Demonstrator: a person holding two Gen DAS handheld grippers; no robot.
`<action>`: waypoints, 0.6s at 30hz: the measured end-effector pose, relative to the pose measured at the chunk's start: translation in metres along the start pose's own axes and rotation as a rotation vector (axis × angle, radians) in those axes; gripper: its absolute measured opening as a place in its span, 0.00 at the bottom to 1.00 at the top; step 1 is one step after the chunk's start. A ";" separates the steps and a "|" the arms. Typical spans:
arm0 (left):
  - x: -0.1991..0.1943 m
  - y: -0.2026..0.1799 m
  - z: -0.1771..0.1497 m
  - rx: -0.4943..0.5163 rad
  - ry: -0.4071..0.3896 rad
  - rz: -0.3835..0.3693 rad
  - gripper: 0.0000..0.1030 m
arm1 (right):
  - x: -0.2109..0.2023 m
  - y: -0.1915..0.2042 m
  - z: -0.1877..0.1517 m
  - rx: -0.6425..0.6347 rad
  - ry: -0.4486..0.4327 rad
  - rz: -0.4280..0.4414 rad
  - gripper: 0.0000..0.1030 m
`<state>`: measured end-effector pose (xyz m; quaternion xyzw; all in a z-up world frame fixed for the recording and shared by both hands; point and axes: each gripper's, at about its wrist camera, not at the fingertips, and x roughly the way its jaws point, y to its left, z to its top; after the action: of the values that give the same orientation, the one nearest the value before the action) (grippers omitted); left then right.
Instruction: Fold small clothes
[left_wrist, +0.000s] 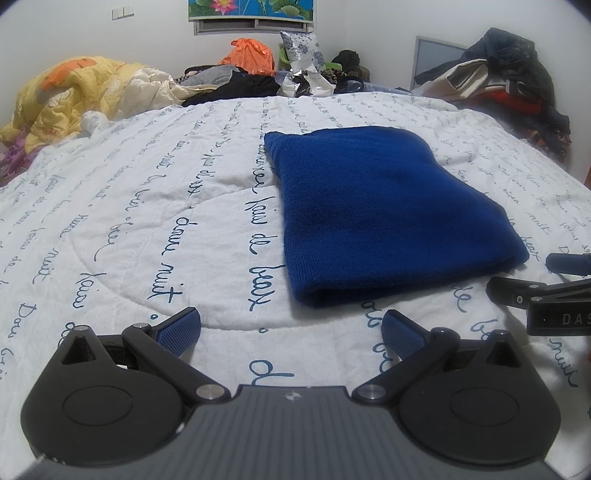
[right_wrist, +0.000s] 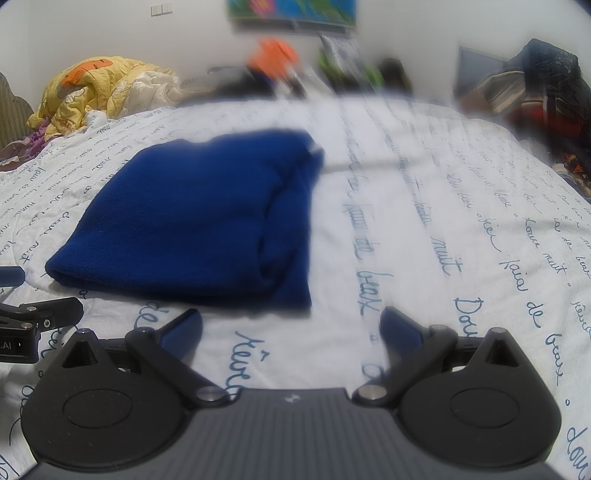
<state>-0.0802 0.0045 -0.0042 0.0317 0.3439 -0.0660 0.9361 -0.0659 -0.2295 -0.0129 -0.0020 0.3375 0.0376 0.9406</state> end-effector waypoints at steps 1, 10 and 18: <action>0.000 0.000 0.000 -0.005 0.003 0.003 1.00 | 0.000 0.000 0.000 0.000 0.000 0.000 1.00; -0.001 -0.011 0.004 -0.062 0.035 0.064 1.00 | 0.000 0.000 0.000 0.000 0.000 0.000 1.00; -0.004 -0.009 0.000 -0.083 0.013 0.110 1.00 | 0.000 0.000 0.000 0.000 0.000 0.000 1.00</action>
<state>-0.0848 -0.0044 -0.0012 0.0119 0.3504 0.0000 0.9365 -0.0657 -0.2298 -0.0129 -0.0021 0.3374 0.0377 0.9406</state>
